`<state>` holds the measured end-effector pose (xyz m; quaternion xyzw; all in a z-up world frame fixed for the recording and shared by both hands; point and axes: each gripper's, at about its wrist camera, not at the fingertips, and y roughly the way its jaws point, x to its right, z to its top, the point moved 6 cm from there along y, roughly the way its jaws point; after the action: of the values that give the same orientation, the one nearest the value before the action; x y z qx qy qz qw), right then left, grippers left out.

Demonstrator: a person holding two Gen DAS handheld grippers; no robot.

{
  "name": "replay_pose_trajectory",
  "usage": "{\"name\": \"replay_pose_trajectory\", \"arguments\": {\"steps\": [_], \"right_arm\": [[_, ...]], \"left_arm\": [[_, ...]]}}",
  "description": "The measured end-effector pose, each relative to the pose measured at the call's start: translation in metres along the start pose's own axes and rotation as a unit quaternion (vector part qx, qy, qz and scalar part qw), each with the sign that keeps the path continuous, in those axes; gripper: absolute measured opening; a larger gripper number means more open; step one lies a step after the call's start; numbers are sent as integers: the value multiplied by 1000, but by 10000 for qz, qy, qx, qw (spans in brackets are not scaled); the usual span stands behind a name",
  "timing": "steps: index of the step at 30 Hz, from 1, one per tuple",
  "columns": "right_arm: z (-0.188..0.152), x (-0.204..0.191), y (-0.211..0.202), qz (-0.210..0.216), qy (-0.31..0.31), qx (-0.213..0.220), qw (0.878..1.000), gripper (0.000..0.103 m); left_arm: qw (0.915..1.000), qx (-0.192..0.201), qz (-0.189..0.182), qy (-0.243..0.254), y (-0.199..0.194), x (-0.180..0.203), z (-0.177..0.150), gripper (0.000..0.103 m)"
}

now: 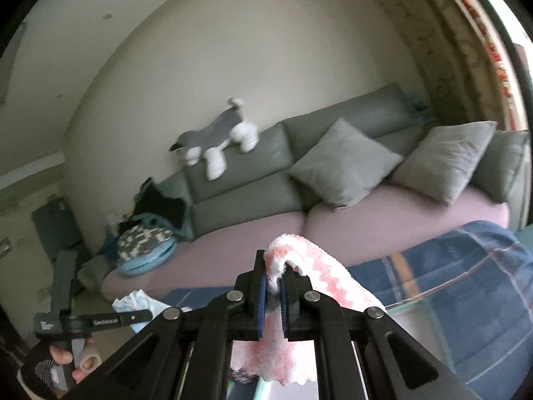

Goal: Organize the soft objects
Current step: 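Carry the knit cloth and blue mask over the white tray with both grippers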

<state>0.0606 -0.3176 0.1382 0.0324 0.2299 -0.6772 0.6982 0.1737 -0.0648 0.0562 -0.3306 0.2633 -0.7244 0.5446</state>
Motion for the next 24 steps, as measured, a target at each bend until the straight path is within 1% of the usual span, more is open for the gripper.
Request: {"name": "replay_pose_trajectory", "arguments": {"steps": [2, 5, 9, 14, 20, 24], "right_arm": [[3, 13, -4, -146, 99, 36, 9998, 7], [6, 35, -12, -481, 181, 49, 9987, 7], [8, 58, -19, -755, 330, 15, 9966, 7], [4, 85, -22, -890, 590, -68, 9943, 7], [-5, 108, -16, -972, 849, -201, 9914, 7], [-11, 115, -8, -967, 971, -325, 9900, 7]], "left_arm": [[9999, -33, -86, 73, 4, 13, -1, 12], [9994, -114, -259, 191, 15, 37, -6, 12], [9976, -313, -440, 436, 34, 68, -17, 12], [9946, -616, -572, 611, 60, 95, -34, 12], [9908, -865, -670, 794, 89, 122, -48, 12], [9902, -940, -634, 809, 103, 127, -52, 12]]}}
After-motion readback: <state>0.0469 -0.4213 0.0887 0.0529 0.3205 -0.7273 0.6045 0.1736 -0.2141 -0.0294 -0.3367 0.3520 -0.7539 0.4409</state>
